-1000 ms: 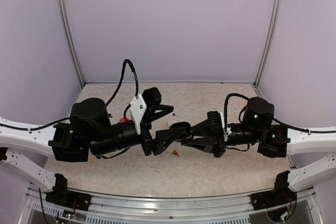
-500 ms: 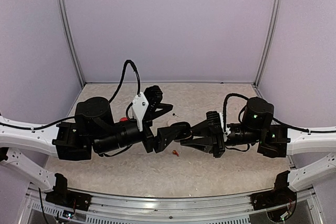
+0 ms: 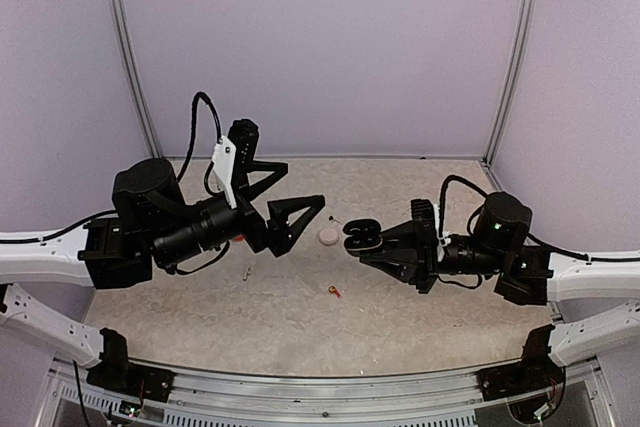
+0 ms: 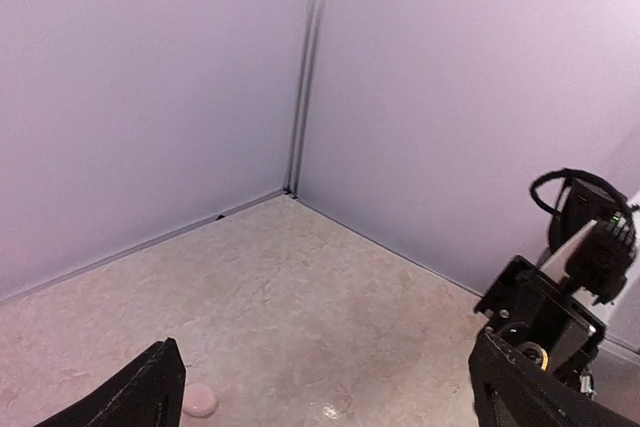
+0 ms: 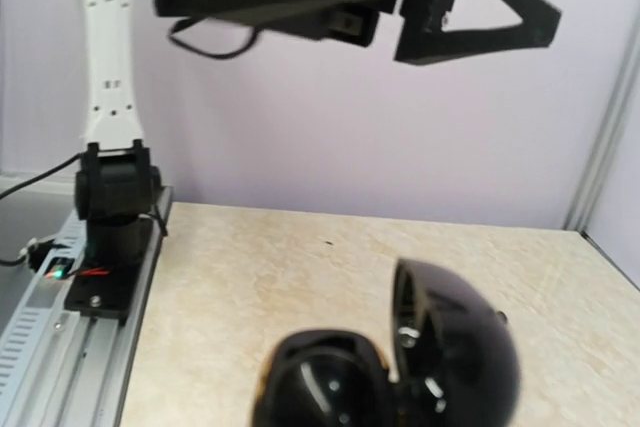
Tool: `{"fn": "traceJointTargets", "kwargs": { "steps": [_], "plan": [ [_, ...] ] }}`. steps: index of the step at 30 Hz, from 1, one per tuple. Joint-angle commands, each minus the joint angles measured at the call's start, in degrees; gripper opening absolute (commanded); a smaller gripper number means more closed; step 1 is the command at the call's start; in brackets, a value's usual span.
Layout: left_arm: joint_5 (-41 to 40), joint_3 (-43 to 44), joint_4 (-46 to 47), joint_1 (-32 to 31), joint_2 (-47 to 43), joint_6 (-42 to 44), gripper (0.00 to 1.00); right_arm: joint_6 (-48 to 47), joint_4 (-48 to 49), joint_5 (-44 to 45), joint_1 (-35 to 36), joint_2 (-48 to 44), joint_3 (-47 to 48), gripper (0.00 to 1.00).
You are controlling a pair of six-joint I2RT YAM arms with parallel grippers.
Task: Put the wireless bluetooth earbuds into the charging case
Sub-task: Pick up the left earbud from the center of the board.
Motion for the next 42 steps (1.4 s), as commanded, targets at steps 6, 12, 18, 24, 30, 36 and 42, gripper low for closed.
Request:
{"fn": "traceJointTargets", "kwargs": {
  "steps": [6, 12, 18, 24, 30, 36, 42],
  "plan": [
    [4.9, 4.9, -22.9, 27.5, 2.9, -25.9, 0.99, 3.9, 2.8, -0.5, -3.7, -3.9, -2.4, 0.00],
    [8.9, 1.9, -27.4, 44.5, 6.8, -35.1, 0.94, 4.0, 2.7, -0.8, -4.2, -4.4, -2.9, 0.00],
    [6.4, 2.7, -30.7, 51.8, 11.7, -38.5, 0.83, 3.4, 1.9, -0.7, -4.5, -5.0, -3.2, 0.00],
    [4.6, 5.6, -32.0, 53.8, 20.3, -37.7, 0.74, 3.4, 2.3, -0.9, -4.8, -5.1, -3.3, 0.00],
    [4.8, 9.6, -31.1, 54.4, 29.2, -35.7, 0.59, 3.2, 2.3, -0.3, -4.9, -5.0, -3.5, 0.00],
    [4.7, 15.2, -32.8, 54.6, 39.6, -34.0, 0.48, 3.1, 1.8, -0.2, -5.1, -5.4, -3.6, 0.00],
    [2.6, 17.9, -33.1, 54.6, 46.0, -32.7, 0.43, 3.1, 2.1, -0.3, -5.5, -5.1, -4.0, 0.00]
  ]
}}
